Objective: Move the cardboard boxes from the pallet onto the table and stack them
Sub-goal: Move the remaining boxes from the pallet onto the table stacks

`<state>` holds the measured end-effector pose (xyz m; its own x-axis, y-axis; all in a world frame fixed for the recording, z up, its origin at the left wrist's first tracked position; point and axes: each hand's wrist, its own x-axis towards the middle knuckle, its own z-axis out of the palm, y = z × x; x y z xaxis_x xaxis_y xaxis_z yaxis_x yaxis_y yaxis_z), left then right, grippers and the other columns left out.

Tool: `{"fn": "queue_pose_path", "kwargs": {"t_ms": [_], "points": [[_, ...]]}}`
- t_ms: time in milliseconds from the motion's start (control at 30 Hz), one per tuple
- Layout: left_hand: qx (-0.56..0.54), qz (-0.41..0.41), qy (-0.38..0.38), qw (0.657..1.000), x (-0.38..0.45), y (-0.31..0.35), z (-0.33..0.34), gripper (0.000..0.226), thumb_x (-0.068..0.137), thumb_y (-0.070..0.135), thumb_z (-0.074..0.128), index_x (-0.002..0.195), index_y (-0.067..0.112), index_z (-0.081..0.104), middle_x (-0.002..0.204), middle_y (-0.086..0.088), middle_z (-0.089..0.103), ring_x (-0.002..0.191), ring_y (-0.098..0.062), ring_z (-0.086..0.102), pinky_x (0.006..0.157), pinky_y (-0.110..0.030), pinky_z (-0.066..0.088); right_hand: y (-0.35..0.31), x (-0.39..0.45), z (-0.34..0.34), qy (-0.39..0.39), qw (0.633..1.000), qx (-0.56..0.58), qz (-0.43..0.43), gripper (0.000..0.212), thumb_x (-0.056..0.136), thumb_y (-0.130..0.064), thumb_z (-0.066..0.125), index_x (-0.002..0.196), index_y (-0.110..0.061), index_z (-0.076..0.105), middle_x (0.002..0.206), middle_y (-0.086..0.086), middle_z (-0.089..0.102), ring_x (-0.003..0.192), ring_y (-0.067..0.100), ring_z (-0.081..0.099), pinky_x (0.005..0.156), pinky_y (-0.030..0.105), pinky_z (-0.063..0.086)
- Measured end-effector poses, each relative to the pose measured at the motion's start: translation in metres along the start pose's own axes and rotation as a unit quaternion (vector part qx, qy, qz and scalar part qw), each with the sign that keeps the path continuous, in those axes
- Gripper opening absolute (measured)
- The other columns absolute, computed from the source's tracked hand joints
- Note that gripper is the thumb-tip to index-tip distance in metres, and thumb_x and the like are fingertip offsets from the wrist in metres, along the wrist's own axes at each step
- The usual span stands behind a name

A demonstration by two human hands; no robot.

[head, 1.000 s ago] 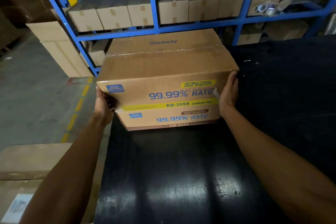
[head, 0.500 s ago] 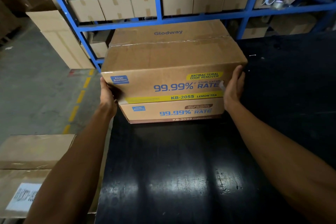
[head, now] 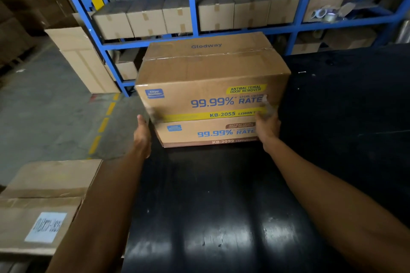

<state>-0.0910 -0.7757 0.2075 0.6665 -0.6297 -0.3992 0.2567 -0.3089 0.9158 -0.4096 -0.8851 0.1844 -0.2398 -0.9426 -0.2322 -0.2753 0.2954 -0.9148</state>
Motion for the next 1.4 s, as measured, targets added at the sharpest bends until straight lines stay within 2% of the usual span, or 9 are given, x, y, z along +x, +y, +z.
{"fn": "queue_pose_path", "kwargs": {"t_ms": [33, 100, 300, 700, 967, 1100, 1200, 1300, 1400], "points": [[0.025, 0.005, -0.015, 1.000, -0.013, -0.009, -0.007, 0.047, 0.101, 0.053, 0.040, 0.111, 0.015, 0.065, 0.100, -0.005, 0.065, 0.082, -0.025, 0.062, 0.070, -0.035, 0.050, 0.007, -0.010, 0.001, -0.029, 0.999, -0.021, -0.023, 0.064, 0.090, -0.044, 0.060, 0.147, -0.031, 0.036, 0.137, 0.005, 0.050, 0.122, 0.027, 0.054, 0.099, 0.042, 0.048], [0.069, 0.019, -0.047, 0.996, -0.044, -0.026, -0.017, 0.027, 0.099, 0.037, 0.050, 0.083, 0.019, 0.063, 0.075, 0.000, 0.050, 0.058, -0.012, 0.042, 0.053, -0.027, 0.030, 0.016, -0.032, 0.004, -0.088, 0.992, -0.063, -0.065, 0.050, 0.089, -0.036, 0.065, 0.134, -0.021, 0.051, 0.126, 0.005, 0.060, 0.115, 0.027, 0.060, 0.092, 0.035, 0.050], [0.070, 0.079, -0.032, 0.994, -0.151, -0.073, -0.056, 0.022, 0.102, 0.020, 0.053, 0.119, 0.013, 0.065, 0.100, -0.002, 0.065, 0.074, -0.011, 0.057, 0.062, -0.020, 0.046, 0.024, -0.124, -0.002, -0.218, 0.936, -0.188, -0.203, 0.034, 0.094, -0.036, 0.062, 0.123, -0.018, 0.063, 0.121, 0.003, 0.069, 0.112, 0.026, 0.063, 0.093, 0.032, 0.047], [-0.057, -0.029, 0.175, 0.982, -0.326, -0.225, -0.225, 0.016, 0.099, 0.009, 0.056, 0.109, 0.005, 0.068, 0.098, -0.016, 0.067, 0.072, -0.016, 0.060, 0.055, -0.018, 0.051, 0.092, -0.349, 0.043, -0.492, 0.766, -0.257, -0.325, 0.030, 0.096, -0.038, 0.058, 0.122, -0.023, 0.064, 0.109, -0.009, 0.072, 0.097, 0.013, 0.068, 0.088, 0.035, 0.054], [-0.140, -0.117, 0.266, 0.947, -0.374, -0.335, -0.375, 0.019, 0.101, 0.017, 0.054, 0.116, 0.014, 0.065, 0.112, -0.015, 0.064, 0.090, -0.026, 0.059, 0.078, -0.037, 0.050, 0.158, -0.484, 0.158, -0.633, 0.620, -0.340, -0.315, 0.040, 0.097, -0.044, 0.055, 0.133, -0.027, 0.057, 0.130, -0.006, 0.064, 0.118, 0.018, 0.061, 0.097, 0.036, 0.050], [-0.132, -0.192, 0.344, 0.910, -0.358, -0.392, -0.462, 0.011, 0.100, 0.020, 0.053, 0.104, 0.020, 0.064, 0.103, -0.012, 0.062, 0.084, -0.023, 0.056, 0.071, -0.034, 0.046, 0.197, -0.546, 0.243, -0.662, 0.562, -0.400, -0.292, 0.051, 0.099, -0.043, 0.054, 0.145, -0.024, 0.046, 0.145, 0.001, 0.053, 0.130, 0.022, 0.052, 0.101, 0.034, 0.045], [-0.106, -0.254, 0.381, 0.883, -0.340, -0.439, -0.522, 0.010, 0.098, 0.018, 0.054, 0.103, 0.016, 0.063, 0.099, -0.014, 0.062, 0.080, -0.024, 0.057, 0.072, -0.033, 0.046, 0.236, -0.574, 0.298, -0.659, 0.538, -0.458, -0.258, 0.058, 0.099, -0.045, 0.053, 0.150, -0.024, 0.037, 0.150, 0.003, 0.047, 0.136, 0.026, 0.046, 0.106, 0.036, 0.042], [-0.117, -0.298, 0.395, 0.861, -0.319, -0.505, -0.573, 0.037, 0.095, 0.023, 0.062, 0.131, 0.016, 0.057, 0.127, -0.016, 0.063, 0.111, -0.034, 0.062, 0.099, -0.045, 0.051, 0.280, -0.586, 0.348, -0.648, 0.537, -0.492, -0.224, 0.063, 0.098, -0.046, 0.053, 0.153, -0.026, 0.030, 0.155, 0.002, 0.040, 0.139, 0.027, 0.042, 0.110, 0.039, 0.039], [-0.107, -0.339, 0.396, 0.847, -0.291, -0.571, -0.606, 0.057, 0.093, 0.029, 0.065, 0.145, 0.018, 0.045, 0.137, -0.008, 0.058, 0.119, -0.030, 0.060, 0.105, -0.047, 0.048, 0.331, -0.585, 0.402, -0.628, 0.551, -0.511, -0.202, 0.068, 0.098, -0.045, 0.054, 0.155, -0.026, 0.024, 0.158, 0.003, 0.036, 0.141, 0.028, 0.039, 0.110, 0.038, 0.037]]}}
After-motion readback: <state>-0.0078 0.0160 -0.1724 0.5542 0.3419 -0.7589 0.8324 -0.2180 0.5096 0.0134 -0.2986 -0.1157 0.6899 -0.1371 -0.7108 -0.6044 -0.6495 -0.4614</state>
